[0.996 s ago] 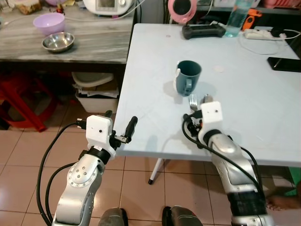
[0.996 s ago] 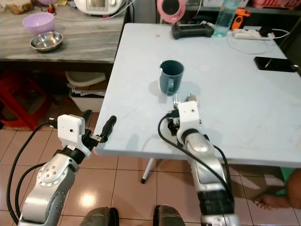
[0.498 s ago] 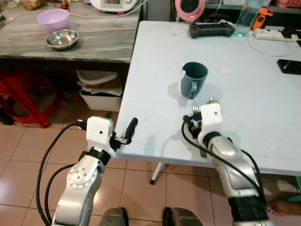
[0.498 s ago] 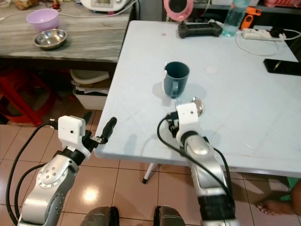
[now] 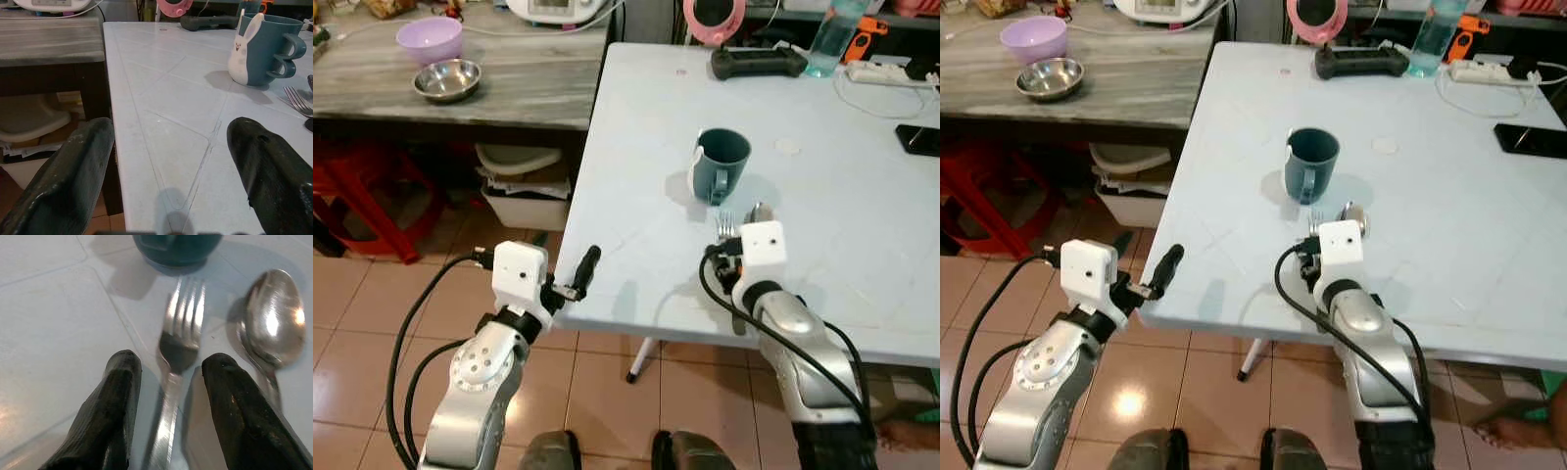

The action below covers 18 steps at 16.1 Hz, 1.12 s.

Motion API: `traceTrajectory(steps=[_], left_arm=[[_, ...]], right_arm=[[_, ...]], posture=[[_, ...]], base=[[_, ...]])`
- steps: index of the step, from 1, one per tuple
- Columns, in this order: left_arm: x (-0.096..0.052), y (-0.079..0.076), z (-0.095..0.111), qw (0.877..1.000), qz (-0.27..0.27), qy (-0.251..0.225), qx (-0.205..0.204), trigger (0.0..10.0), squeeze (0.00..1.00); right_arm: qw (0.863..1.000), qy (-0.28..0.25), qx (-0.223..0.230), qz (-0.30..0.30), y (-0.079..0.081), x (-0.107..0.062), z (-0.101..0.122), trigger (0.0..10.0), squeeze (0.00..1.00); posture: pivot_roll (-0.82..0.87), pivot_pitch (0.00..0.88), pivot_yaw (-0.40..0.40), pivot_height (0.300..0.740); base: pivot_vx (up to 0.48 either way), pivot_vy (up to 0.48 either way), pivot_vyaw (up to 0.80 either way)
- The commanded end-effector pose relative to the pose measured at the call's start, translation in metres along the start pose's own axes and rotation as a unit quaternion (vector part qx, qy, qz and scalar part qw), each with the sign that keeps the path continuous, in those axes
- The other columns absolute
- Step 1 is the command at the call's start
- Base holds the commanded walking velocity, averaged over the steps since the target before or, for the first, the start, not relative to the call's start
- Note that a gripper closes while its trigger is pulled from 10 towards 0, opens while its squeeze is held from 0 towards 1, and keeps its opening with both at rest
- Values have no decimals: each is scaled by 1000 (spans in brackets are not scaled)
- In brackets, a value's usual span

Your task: Setting the table

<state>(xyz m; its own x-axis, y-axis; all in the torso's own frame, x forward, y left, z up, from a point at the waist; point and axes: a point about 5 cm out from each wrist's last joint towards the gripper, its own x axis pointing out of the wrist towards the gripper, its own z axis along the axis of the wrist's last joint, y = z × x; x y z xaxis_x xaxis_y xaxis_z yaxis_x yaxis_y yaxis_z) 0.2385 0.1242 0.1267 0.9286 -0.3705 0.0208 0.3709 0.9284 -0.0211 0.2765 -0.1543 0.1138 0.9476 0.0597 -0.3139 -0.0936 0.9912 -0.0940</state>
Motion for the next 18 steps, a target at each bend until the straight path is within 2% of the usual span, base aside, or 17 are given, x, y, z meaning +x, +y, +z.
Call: traceTrajectory(steps=[1, 2, 3, 4, 5, 6, 7, 11, 18], left_arm=[[-1, 1, 4, 1000, -2, -6, 4, 10000, 0], [-1, 1, 4, 1000, -3, -5, 4, 10000, 0], [-2, 1, 3, 1000, -4, -5, 4, 10000, 0], [-2, 1, 3, 1000, -4, -5, 4, 10000, 0], [-2, 1, 3, 1000, -5, -4, 4, 10000, 0], [-1, 1, 3, 1000, -5, -4, 4, 10000, 0], [-1, 1, 3, 1000, -6, -4, 4, 10000, 0], [-1, 0, 3, 1000, -7, -2, 3, 10000, 0], [-1, 0, 3, 1000, -2, -3, 0, 10000, 0]], right_arm=[[1000, 4, 11, -4, -2, -4, -1, 10000, 0], [1000, 6, 9, -3, -1, -7, -2, 10000, 929], [1000, 10, 7, -2, 0, -8, -4, 10000, 886], [1000, 17, 7, -6, 0, -9, -7, 10000, 384], [999, 32, 12, -3, 2, -10, -14, 10000, 0], [999, 40, 17, -5, 2, -11, -17, 9020, 0], [999, 48, 24, -10, 1, -10, -21, 0, 0], [997, 65, 41, -13, -6, -3, -27, 0, 0], [993, 92, 69, -14, -8, -1, -36, 0, 0]], posture=[[29, 129, 18, 740], [29, 128, 17, 740], [30, 129, 18, 740], [29, 129, 17, 740], [28, 130, 19, 740], [28, 132, 21, 740], [27, 133, 23, 740], [29, 136, 25, 740], [22, 142, 20, 740]], base=[[0, 0, 0], [0, 0, 0], [0, 0, 0], [0, 0, 0], [0, 0, 0], [0, 0, 0], [0, 0, 0], [0, 0, 0], [0, 0, 0]])
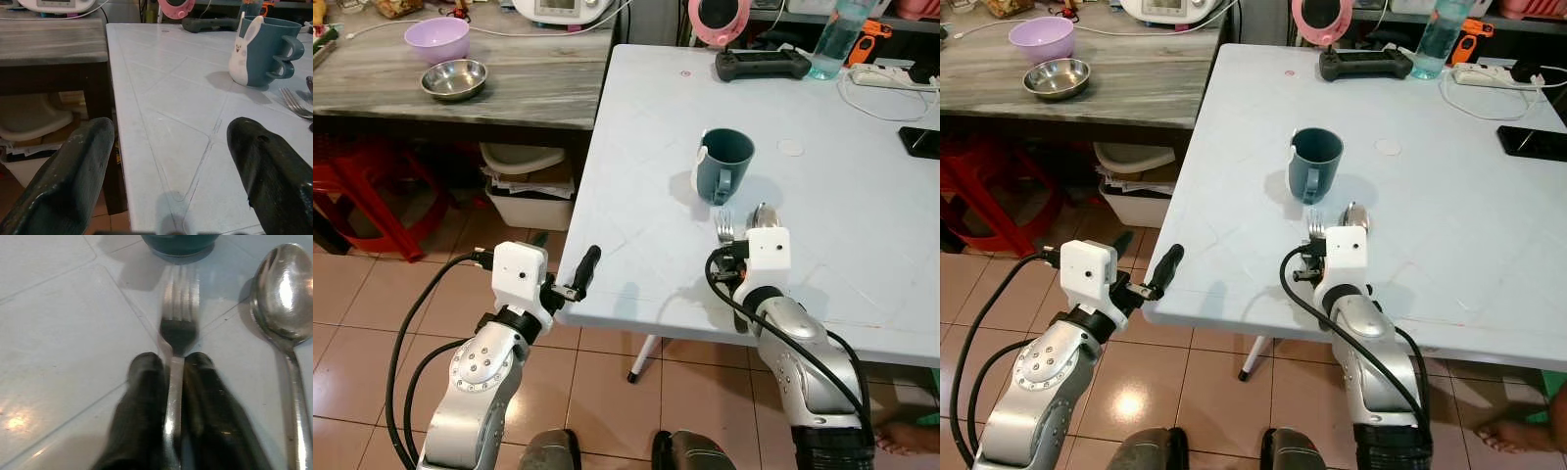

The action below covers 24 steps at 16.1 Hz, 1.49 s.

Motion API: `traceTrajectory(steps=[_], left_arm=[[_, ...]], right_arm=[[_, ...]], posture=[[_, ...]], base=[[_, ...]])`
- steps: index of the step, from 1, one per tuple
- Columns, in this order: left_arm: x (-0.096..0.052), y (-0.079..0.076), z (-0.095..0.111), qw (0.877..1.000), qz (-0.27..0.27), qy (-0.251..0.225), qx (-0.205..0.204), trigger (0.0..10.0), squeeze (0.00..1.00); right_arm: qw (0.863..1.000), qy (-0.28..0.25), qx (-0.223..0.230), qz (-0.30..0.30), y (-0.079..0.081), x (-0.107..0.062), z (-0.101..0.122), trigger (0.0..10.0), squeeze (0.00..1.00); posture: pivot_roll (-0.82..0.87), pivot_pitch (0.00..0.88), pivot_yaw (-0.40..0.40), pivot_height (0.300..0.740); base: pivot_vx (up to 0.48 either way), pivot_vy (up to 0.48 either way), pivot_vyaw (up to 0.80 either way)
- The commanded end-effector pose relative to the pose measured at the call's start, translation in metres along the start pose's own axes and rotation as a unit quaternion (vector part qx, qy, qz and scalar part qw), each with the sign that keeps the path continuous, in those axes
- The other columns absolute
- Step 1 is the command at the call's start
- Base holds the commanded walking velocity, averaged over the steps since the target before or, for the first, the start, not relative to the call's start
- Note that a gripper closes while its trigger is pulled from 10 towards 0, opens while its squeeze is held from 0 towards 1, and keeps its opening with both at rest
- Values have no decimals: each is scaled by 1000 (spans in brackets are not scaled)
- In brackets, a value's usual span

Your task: Setting the table

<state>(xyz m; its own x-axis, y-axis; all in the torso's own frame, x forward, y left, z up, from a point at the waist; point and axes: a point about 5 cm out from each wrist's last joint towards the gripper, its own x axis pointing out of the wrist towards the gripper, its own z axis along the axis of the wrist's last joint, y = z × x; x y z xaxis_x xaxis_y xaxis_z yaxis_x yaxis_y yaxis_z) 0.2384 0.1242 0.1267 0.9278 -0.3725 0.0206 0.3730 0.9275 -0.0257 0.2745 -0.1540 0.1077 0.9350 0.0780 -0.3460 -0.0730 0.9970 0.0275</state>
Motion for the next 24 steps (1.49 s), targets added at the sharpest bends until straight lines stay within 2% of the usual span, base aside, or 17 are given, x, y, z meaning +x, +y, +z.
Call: traceTrajectory(steps=[1, 5, 7, 9, 14, 17, 19, 21, 23, 24], left_arm=[[0, -1, 3, 1000, -2, -3, 2, 10000, 0], [0, 0, 1, 1000, 4, 2, 1, 10000, 0], [0, 4, -3, 1000, 26, 14, 2, 10000, 0], [0, 5, -5, 999, 35, 17, 20, 10000, 0], [4, 5, -5, 999, 33, 13, 26, 10000, 0], [6, 5, -5, 999, 35, 11, 25, 10000, 0], [8, 5, -5, 999, 35, 9, 23, 10000, 0], [8, 5, -6, 999, 35, 8, 23, 10000, 0], [9, 4, -5, 999, 33, 6, 28, 10000, 0], [9, 4, -4, 999, 34, 1, 36, 10000, 0]], right_arm=[[996, 81, 15, -26, -13, 0, -31, 0, 0], [995, 93, 33, -4, -6, 0, -35, 0, 0], [997, 58, 44, 10, -1, 2, -21, 0, 0], [998, 33, 44, 14, 2, 4, -11, 0, 0], [997, -26, 68, 15, 3, 5, 11, 0, 0], [996, -61, 58, 25, 6, 3, 20, 0, 0], [995, -63, 68, 36, 10, 3, 21, 0, 0], [995, -64, 67, 38, 11, 3, 21, 0, 0], [994, -88, 60, 34, 10, 2, 26, 0, 0], [992, -116, 44, 24, 7, 0, 33, 0, 0]], posture=[[21, 142, 20, 740], [23, 138, 21, 740], [26, 130, 19, 740], [25, 121, 15, 740], [21, 109, 13, 740], [20, 104, 14, 740], [18, 99, 14, 740], [18, 96, 13, 740], [19, 93, 12, 740], [19, 90, 13, 740]], base=[[0, 0, 0], [0, 0, 0], [0, 0, 0], [0, 141, 0], [0, 439, 0], [0, 480, 0], [0, 480, 0], [0, 480, 0], [0, 480, 0], [0, 480, 0]])
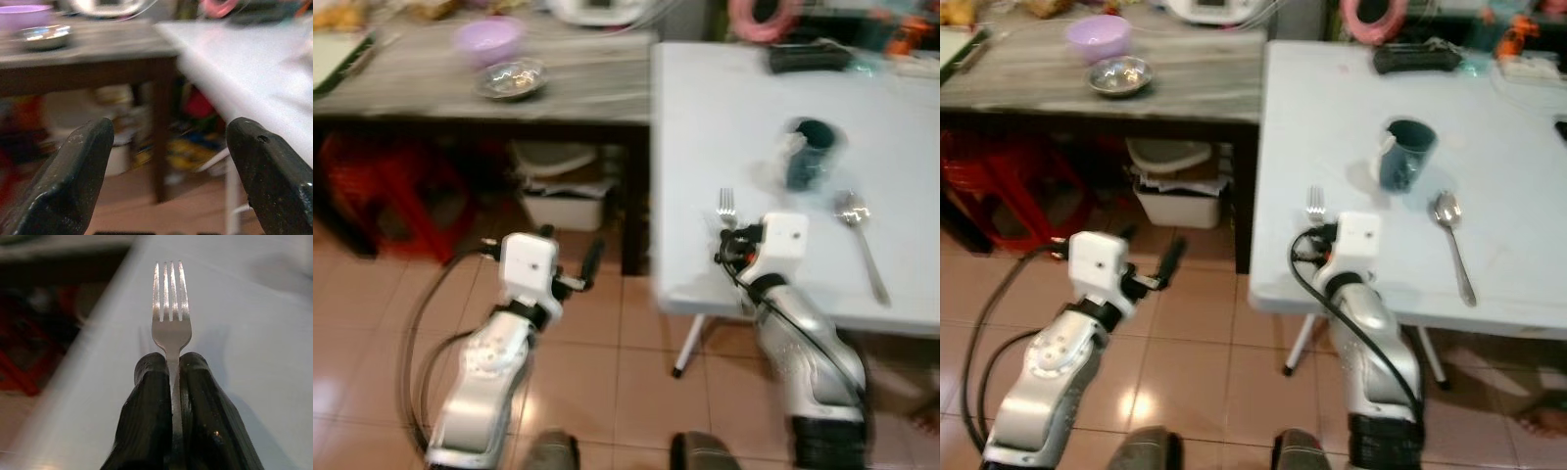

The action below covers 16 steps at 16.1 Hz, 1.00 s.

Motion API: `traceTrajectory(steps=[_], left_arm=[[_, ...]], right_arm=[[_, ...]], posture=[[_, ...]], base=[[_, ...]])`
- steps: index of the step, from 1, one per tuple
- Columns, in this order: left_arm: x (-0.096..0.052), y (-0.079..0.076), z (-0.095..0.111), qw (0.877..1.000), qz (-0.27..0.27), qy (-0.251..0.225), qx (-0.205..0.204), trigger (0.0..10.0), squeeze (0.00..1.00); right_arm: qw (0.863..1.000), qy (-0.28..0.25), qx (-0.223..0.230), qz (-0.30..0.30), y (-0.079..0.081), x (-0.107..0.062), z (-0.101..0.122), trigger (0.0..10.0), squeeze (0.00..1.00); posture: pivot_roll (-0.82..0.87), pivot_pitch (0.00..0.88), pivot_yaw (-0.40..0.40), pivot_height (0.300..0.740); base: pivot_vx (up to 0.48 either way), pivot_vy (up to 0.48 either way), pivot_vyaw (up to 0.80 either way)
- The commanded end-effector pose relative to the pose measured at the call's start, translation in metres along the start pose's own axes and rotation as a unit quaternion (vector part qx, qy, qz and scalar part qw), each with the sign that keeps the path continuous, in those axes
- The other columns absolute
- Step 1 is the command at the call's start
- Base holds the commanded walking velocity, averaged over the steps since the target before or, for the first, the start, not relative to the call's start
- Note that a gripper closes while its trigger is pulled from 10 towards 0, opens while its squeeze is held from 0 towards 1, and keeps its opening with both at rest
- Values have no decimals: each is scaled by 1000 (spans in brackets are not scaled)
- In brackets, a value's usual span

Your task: Setting the table

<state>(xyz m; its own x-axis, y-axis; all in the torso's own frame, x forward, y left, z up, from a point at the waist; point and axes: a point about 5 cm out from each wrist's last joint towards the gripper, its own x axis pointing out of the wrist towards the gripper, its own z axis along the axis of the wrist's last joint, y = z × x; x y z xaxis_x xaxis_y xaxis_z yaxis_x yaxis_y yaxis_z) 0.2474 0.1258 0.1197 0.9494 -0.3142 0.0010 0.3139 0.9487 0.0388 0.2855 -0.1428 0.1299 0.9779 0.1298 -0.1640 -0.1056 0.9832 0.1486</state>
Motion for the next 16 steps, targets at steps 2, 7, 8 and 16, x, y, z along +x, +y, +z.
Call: traceTrajectory(steps=[2, 7, 8, 16], left_arm=[[1, 0, 4, 999, 16, -15, 29, 10000, 0], [5, -4, 6, 999, 12, -22, 28, 10000, 0], [6, -3, 6, 999, 14, -23, 32, 10000, 0], [8, -5, 4, 1000, 13, -20, 19, 10000, 0]], right_arm=[[998, -52, -25, -16, -5, -3, 15, 0, 0], [995, -83, -46, -22, -7, -4, 23, 0, 0], [995, -86, -45, -23, -7, -4, 24, 0, 0], [993, -101, -56, -21, -6, -3, 26, 0, 0]], posture=[[20, 81, 20, 740], [15, 69, 20, 740], [15, 68, 20, 740], [13, 66, 17, 740]], base=[[0, 446, 0], [460, 53, 0], [480, 0, 0], [475, 0, 0]])
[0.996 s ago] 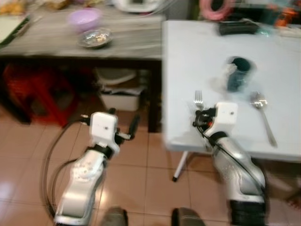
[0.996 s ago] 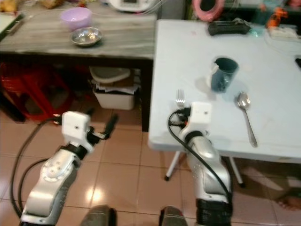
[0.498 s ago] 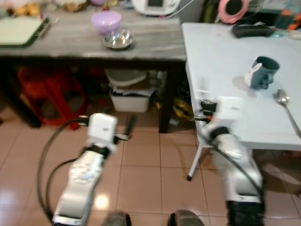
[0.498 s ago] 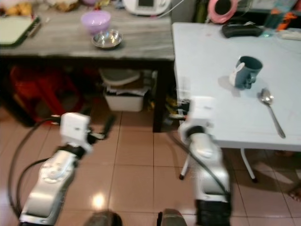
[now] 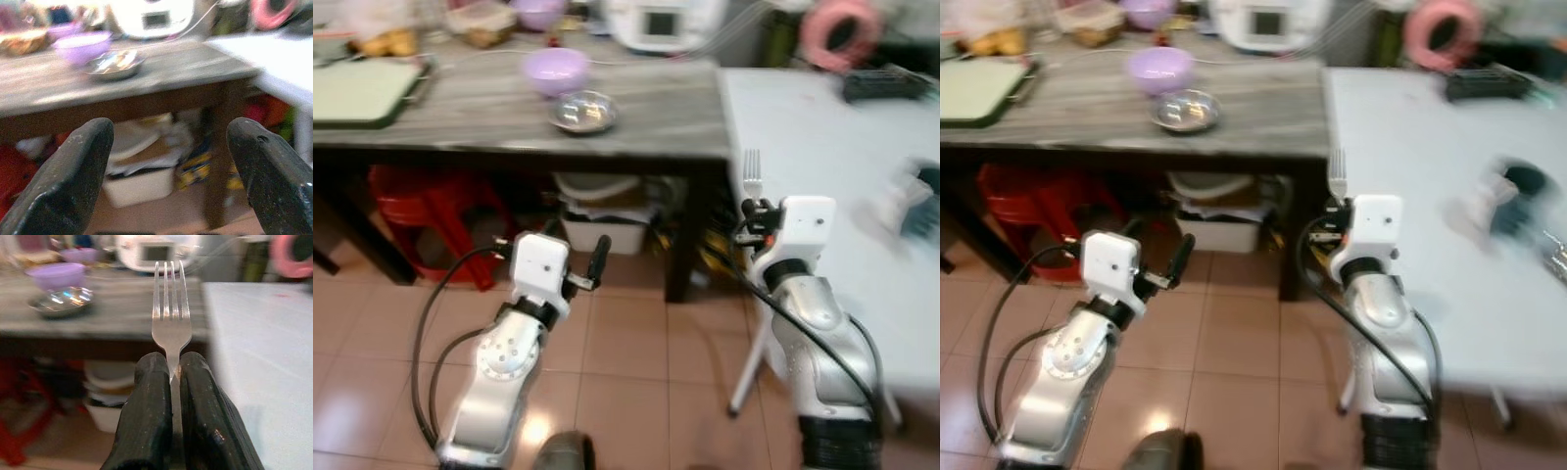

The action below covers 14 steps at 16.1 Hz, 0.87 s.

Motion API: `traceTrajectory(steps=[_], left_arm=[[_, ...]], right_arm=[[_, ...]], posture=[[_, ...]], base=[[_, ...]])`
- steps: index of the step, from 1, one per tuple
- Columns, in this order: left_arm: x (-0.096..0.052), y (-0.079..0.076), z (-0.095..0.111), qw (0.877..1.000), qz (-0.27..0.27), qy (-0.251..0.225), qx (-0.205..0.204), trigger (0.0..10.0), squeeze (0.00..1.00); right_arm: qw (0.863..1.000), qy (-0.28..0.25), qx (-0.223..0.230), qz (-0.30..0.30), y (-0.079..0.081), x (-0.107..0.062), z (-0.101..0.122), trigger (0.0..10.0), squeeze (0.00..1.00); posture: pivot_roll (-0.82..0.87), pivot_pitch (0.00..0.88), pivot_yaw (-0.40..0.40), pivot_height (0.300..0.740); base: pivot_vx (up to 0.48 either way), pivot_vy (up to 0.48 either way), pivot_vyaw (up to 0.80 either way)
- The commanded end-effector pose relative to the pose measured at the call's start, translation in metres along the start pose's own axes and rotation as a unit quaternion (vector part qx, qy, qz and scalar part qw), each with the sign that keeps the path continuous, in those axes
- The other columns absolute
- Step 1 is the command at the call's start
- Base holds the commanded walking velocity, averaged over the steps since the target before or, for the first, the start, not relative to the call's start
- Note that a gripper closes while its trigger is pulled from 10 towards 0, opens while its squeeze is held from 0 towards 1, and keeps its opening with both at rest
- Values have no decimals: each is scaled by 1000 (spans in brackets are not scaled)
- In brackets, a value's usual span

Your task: Setting the table

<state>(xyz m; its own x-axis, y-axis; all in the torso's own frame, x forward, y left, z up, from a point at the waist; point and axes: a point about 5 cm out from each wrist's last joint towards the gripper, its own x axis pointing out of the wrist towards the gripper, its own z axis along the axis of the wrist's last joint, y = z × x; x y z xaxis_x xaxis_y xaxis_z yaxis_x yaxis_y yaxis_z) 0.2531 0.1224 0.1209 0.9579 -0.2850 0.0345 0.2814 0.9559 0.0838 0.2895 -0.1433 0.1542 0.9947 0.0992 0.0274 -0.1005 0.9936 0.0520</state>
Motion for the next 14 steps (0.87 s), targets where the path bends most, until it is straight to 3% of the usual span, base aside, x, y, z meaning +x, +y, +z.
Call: traceTrajectory(steps=[1, 10, 14], left_arm=[[2, -2, 2, 1000, 0, -2, -8, 10000, 0], [1, -4, 2, 1000, -4, -7, 14, 10000, 0], [0, -6, 4, 999, -8, -13, 32, 10000, 0]], right_arm=[[1000, -5, -11, -14, -9, -3, 1, 0, 0], [1000, -4, -16, -11, -9, -5, 0, 0, 0], [1000, -5, -16, -9, -8, -5, 0, 0, 0]], posture=[[12, 67, 18, 740], [7, 72, 12, 740], [8, 74, 11, 740]], base=[[356, 322, 0], [255, 406, 0], [446, 70, 0]])
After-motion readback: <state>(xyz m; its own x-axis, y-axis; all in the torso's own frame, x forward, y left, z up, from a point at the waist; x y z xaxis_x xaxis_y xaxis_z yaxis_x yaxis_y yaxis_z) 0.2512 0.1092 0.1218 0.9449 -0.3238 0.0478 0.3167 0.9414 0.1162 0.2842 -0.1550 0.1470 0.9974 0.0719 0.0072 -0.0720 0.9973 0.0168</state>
